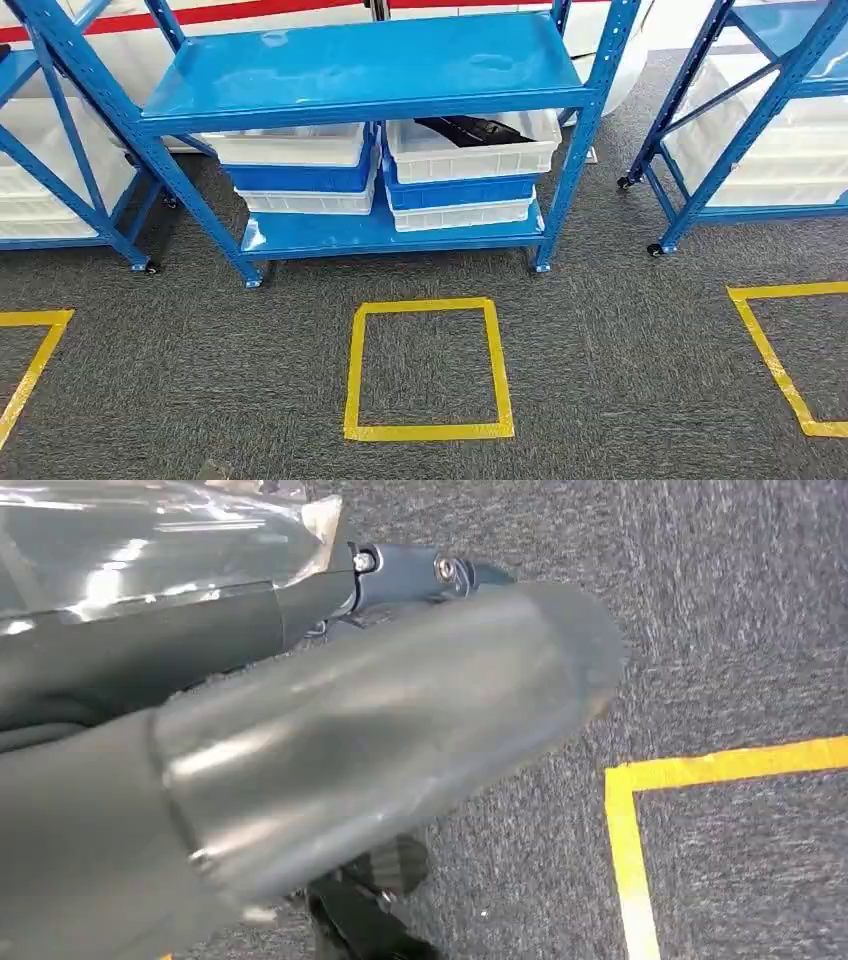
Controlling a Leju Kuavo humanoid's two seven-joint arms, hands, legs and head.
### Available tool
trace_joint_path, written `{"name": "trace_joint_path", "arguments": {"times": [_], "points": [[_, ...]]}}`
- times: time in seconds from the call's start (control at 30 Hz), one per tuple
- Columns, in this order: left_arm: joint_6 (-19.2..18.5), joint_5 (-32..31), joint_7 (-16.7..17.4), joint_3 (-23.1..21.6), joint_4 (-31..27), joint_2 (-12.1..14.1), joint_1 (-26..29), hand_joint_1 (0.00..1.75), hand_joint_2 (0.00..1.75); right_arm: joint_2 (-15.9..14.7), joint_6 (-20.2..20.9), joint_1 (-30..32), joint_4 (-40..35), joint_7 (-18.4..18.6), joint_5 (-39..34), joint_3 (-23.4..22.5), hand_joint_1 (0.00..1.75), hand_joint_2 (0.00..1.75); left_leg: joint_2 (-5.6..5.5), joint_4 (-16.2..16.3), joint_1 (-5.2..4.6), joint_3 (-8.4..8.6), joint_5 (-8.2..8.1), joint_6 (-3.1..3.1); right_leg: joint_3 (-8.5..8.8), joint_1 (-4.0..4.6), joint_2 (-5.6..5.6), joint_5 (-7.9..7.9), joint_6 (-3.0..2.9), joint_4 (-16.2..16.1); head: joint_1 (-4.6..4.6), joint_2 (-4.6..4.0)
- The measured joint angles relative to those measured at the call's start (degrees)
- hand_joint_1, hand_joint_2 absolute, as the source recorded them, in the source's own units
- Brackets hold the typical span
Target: Take the parts from the cabinet and place them on the table.
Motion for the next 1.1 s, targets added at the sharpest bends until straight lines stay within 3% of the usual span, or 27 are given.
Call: {"name": "trace_joint_path", "arguments": {"times": [0.03,0.07,0.1,0.17,0.2,0.23,0.33,0.37,0.4,0.43,0.5,0.53,0.57,0.6,0.67,0.7,0.73,0.77,0.83,0.9,0.93,1.0,1.03,1.07,1.1], "points": [[0.0,0.0,0.0,0.0,0.0,0.0,0.07,0.0,0.0,0.02,0.0,0.03,0.0,0.0,0.0,0.0,0.0,0.0,-0.11,3.27,-0.25,-2.07,-0.57,0.4,0.04,0.43,0.14,-0.1,-0.18,0.01,-0.04,0.02],[0.0,0.0,0.0,0.0,0.0,-0.02,0.15,0.0,0.0,0.02,0.0,0.05,0.0,0.02,0.02,0.0,0.0,0.0,-0.2,3.97,-0.64,-2.97,0.27,0.99,0.18,0.79,0.28,-0.19,-0.32,0.01,0.0,0.0],[0.0,0.0,0.0,0.0,0.0,-0.02,0.19,0.0,0.0,0.02,0.0,0.07,0.0,0.02,0.02,0.0,0.0,0.0,-0.27,1.92,-1.17,-2.53,2.32,1.81,0.34,1.09,0.45,-0.31,-0.51,0.01,0.02,0.0],[0.02,0.0,-0.04,0.02,0.0,-0.02,0.15,0.0,0.0,0.04,0.0,-0.02,0.0,0.02,0.07,0.0,0.0,0.0,-0.74,-6.79,-2.38,1.12,7.53,3.58,0.76,1.4,0.76,-0.47,-0.72,-0.05,0.04,0.0],[0.04,0.0,-0.07,0.04,0.0,0.07,0.12,0.0,0.0,0.24,0.0,-0.07,0.0,0.02,0.09,0.0,0.0,0.0,-1.3,-11.41,-3.22,3.17,9.25,4.71,0.83,1.29,0.92,-0.52,-0.79,-0.12,0.02,0.0],[0.09,0.02,-0.09,0.04,-0.02,0.26,0.06,0.0,0.0,0.46,0.0,-0.08,0.0,0.02,0.24,0.0,0.0,0.0,-0.8,-12.06,-3.42,3.57,8.53,5.02,0.78,1.89,1.02,-0.57,-0.73,-0.13,0.07,0.0],[0.15,0.2,-0.18,0.11,-0.09,0.39,0.0,0.0,0.0,0.63,0.02,-0.07,0.0,0.02,0.44,0.0,0.0,0.0,-0.56,-12.85,-4.06,3.75,8.53,5.3,0.93,1.39,1.01,-0.65,-0.5,-0.88,-0.07,0.0],[0.17,0.24,-0.2,0.15,-0.09,0.42,0.01,0.0,0.0,0.66,0.02,-0.18,0.0,0.04,0.57,0.0,0.0,0.0,-0.52,-14.27,-3.9,4.61,9.03,5.35,1.29,1.92,0.95,-0.65,-0.34,-1.34,-0.11,0.0],[0.18,0.24,-0.26,0.2,-0.11,0.31,0.05,0.0,0.0,0.52,0.02,-0.16,0.0,0.04,0.66,0.0,0.0,0.0,-0.24,-15.53,-3.32,5.56,9.67,5.05,0.87,1.82,0.4,-1.02,-0.42,-0.08,-0.11,0.0],[0.15,0.26,-0.28,0.22,-0.11,0.26,0.0,0.0,0.0,0.5,0.04,-0.22,0.0,0.04,0.79,0.0,0.0,0.0,-0.21,-15.98,-3.25,5.91,9.69,5.2,-0.35,2.05,0.28,-2.18,-0.54,2.28,-0.05,0.0],[0.09,0.26,-0.37,0.22,-0.09,0.2,0.03,0.0,0.0,0.31,0.09,-0.35,0.0,0.04,0.85,0.0,0.0,0.0,-0.03,-15.96,-3.27,6.01,9.55,5.22,-5.15,1.86,0.27,-5.49,-0.72,10.84,0.2,0.0],[0.09,0.24,-0.53,0.22,-0.09,0.13,0.03,0.0,0.0,0.22,0.09,-0.36,0.0,0.07,0.85,0.0,0.0,0.0,0.02,-15.93,-3.28,6.03,9.41,5.24,-7.43,1.68,0.25,-6.42,-0.5,14.48,0.11,0.0],[0.09,0.24,-0.61,0.24,-0.09,0.13,0.04,0.0,0.0,0.2,0.09,-0.23,0.0,0.13,0.83,0.0,0.0,0.0,0.0,-15.91,-3.21,6.15,9.27,5.14,-8.45,1.54,0.22,-6.19,-0.02,15.66,0.33,0.0],[0.09,0.24,-0.63,0.22,-0.09,0.09,0.11,0.0,0.0,0.15,0.09,-0.06,0.0,0.18,0.76,0.0,0.0,0.0,-0.05,-15.9,-3.12,6.4,9.09,4.96,-8.02,1.3,0.19,-4.72,0.73,14.02,0.35,0.0],[0.07,0.15,-0.68,0.24,-0.09,-0.02,0.16,0.0,0.0,0.02,0.09,-0.05,0.0,0.2,0.68,0.0,0.0,0.0,-0.08,-15.73,-2.89,7.11,8.5,4.39,-4.15,0.77,-0.12,-0.14,2.34,5.18,0.37,0.0],[0.07,0.11,-0.7,0.22,-0.09,-0.04,0.12,0.0,0.0,0.0,0.09,-0.13,0.0,0.2,0.57,0.0,0.0,0.0,-0.04,-15.54,-2.89,7.37,8.1,3.97,-1.91,0.5,-0.77,1.73,2.83,0.39,0.46,0.0],[0.07,0.07,-0.68,0.22,-0.11,-0.04,0.02,0.0,0.0,0.04,0.09,-0.16,0.0,0.2,0.55,0.0,0.0,0.0,0.02,-14.87,-3.42,7.26,7.38,3.44,-1.4,0.66,-1.15,1.87,2.37,-1.25,0.68,0.0],[0.07,0.07,-0.68,0.22,-0.11,-0.04,-0.08,0.0,0.0,0.07,0.09,-0.2,0.0,0.09,0.57,0.0,0.0,0.0,0.05,-14.8,-3.35,7.35,7.01,3.24,-0.92,0.57,-0.63,1.9,1.12,-1.26,0.48,0.0],[0.07,0.07,-0.68,0.22,-0.11,-0.04,-0.19,0.0,0.0,0.04,0.04,-0.13,0.0,0.09,0.59,0.0,0.0,0.0,0.12,-14.94,-3.09,7.56,6.76,2.79,-0.87,0.95,-0.62,1.53,0.17,-1.26,0.31,0.0],[0.07,0.07,-0.63,0.22,-0.2,-0.07,-0.2,0.0,0.0,0.07,0.02,-0.09,0.0,0.09,0.7,0.0,0.0,0.0,0.08,-14.09,-2.61,7.61,5.94,2.1,-0.3,0.28,-0.4,1.59,-0.69,-1.55,0.33,0.0],[0.09,0.07,-0.63,0.22,-0.2,-0.07,-0.3,0.0,0.0,0.0,0.0,-0.12,0.0,0.09,0.85,0.0,0.0,0.0,-0.17,-11.73,-2.48,6.62,4.68,1.64,-0.06,0.32,-0.3,1.31,-1.2,-1.56,0.05,0.0],[0.15,0.09,-0.63,0.24,-0.2,0.0,-0.28,0.0,0.0,0.07,0.0,-0.19,0.0,0.09,1.03,0.0,0.0,0.0,-0.25,-2.5,-2.15,1.59,0.73,0.96,0.41,0.47,-0.29,0.83,-1.86,-1.56,0.07,0.0],[0.17,0.09,-0.63,0.26,-0.2,0.0,-0.15,0.0,0.0,0.07,0.0,-0.17,0.0,0.09,1.07,0.0,0.0,0.0,-0.25,1.37,-2.03,-0.85,-0.31,0.74,0.63,0.54,-0.24,0.59,-2.05,-1.55,0.07,0.0],[0.17,0.09,-0.63,0.26,-0.2,-0.04,-0.02,0.0,0.0,0.07,0.0,-0.11,0.0,0.09,1.07,0.0,0.0,0.0,-0.25,3.33,-1.84,-2.53,-0.12,0.63,0.93,0.54,-0.11,0.31,-1.95,-1.55,0.04,0.0],[0.17,0.09,-0.63,0.26,-0.2,-0.04,0.04,0.0,0.0,0.07,0.0,-0.04,0.0,0.09,1.07,-0.02,0.0,0.0,-0.23,2.64,-1.69,-2.94,1.41,0.66,1.33,0.54,0.06,-0.03,-1.88,-1.55,0.07,0.0]]}}
